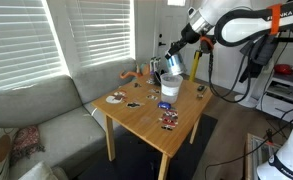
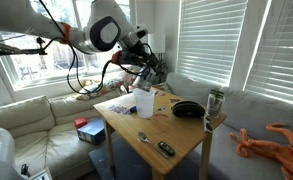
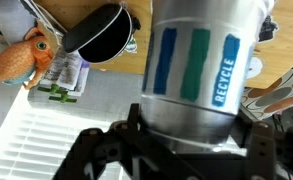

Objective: Place the silver cup upside down in the clear cup and put the silver spoon in the clear cup.

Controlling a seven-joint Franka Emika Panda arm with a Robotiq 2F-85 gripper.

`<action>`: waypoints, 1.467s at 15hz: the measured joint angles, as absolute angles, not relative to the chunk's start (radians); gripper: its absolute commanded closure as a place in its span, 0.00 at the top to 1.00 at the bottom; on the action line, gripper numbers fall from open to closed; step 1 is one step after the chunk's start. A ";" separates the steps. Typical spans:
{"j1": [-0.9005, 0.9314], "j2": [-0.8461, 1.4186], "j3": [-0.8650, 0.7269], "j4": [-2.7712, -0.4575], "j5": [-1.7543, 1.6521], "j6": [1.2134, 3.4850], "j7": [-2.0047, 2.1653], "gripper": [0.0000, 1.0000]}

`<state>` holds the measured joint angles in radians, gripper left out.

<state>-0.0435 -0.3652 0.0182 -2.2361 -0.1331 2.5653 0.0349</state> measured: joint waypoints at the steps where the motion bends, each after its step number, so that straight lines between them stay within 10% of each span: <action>1: -0.044 -0.375 0.019 -2.254 -0.137 2.582 0.033 0.58; 22: -0.147 -0.390 0.107 -2.469 -0.277 2.998 0.033 0.58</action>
<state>-0.1471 -0.3904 0.1068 -2.4693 -0.2770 2.9984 0.0335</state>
